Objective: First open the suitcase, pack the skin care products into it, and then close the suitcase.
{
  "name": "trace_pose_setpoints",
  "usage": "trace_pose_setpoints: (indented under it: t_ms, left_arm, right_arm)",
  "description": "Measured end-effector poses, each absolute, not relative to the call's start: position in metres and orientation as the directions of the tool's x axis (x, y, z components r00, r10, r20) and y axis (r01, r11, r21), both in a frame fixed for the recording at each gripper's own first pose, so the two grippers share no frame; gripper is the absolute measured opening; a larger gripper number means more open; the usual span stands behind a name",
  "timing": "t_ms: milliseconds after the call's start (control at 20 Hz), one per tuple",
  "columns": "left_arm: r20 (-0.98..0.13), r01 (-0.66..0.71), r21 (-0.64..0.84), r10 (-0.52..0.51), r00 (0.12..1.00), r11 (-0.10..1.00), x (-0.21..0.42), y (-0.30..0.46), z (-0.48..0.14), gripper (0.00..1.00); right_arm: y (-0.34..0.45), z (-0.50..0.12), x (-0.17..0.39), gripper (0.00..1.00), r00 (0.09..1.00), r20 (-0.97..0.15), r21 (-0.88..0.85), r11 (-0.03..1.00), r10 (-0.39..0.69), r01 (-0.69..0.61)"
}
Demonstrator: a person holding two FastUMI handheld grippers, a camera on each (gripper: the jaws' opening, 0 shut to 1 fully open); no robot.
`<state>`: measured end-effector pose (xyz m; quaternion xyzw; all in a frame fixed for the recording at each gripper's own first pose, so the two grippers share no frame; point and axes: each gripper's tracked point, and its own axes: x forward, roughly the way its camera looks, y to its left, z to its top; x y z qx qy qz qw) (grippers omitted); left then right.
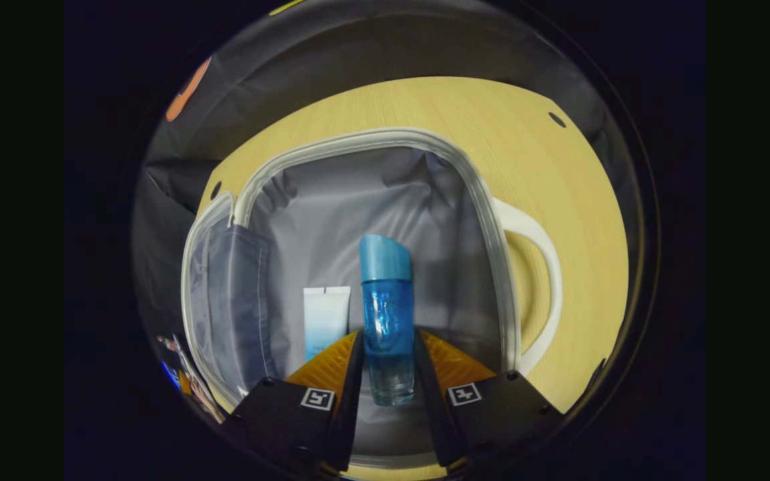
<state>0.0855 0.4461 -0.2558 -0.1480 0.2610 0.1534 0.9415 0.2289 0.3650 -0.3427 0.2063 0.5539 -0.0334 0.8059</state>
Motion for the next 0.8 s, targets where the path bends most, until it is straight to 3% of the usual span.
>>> trace_pose_setpoints:
  t_ms: [50, 100, 150, 250, 300, 400, 550, 700, 800]
  left_arm:
    - [-0.544, -0.369, -0.243, 0.189, 0.818, 0.897, 0.094, 0.447, -0.261, 1.00]
    - [-0.546, -0.364, -0.293, 0.158, 0.823, 0.884, 0.105, 0.448, -0.266, 1.00]
    - [-0.544, -0.362, -0.343, 0.130, 0.829, 0.867, 0.117, 0.449, -0.270, 1.00]
    - [-0.542, -0.361, -0.460, 0.066, 0.838, 0.811, 0.141, 0.454, -0.280, 1.00]
    - [-0.543, -0.372, -0.500, 0.051, 0.838, 0.782, 0.152, 0.459, -0.288, 1.00]
    - [-0.566, -0.390, -0.537, 0.023, 0.824, 0.748, 0.167, 0.466, -0.309, 1.00]
    - [-0.558, -0.378, -0.632, -0.060, 0.827, 0.677, 0.183, 0.463, -0.321, 1.00]
    - [-0.500, -0.351, -0.748, -0.130, 0.856, 0.564, 0.201, 0.454, -0.319, 0.99]
    - [-0.467, -0.341, -0.800, -0.155, 0.871, 0.493, 0.211, 0.452, -0.318, 0.92]
  right_arm:
    - [0.369, -0.332, 0.228, 0.41, 0.408, -0.889, 0.332, 0.906, 0.207, 0.263]
    - [0.375, -0.317, 0.228, 0.48, 0.441, -0.864, 0.367, 0.903, 0.243, 0.221]
    - [0.377, -0.306, 0.225, 0.63, 0.466, -0.846, 0.378, 0.909, 0.261, 0.177]
    - [0.377, -0.280, 0.218, 0.81, 0.517, -0.805, 0.385, 0.920, 0.292, 0.079]
    - [0.372, -0.264, 0.212, 0.77, 0.544, -0.784, 0.379, 0.925, 0.301, 0.036]
    - [0.358, -0.238, 0.200, 0.82, 0.596, -0.748, 0.349, 0.937, 0.293, -0.023]
    - [0.323, -0.197, 0.182, 0.82, 0.693, -0.676, 0.272, 0.959, 0.250, -0.080]
    - [0.263, -0.156, 0.159, 0.82, 0.798, -0.589, 0.116, 0.991, 0.128, -0.073]
    - [0.225, -0.133, 0.141, 0.82, 0.842, -0.537, 0.044, 0.998, 0.054, -0.037]
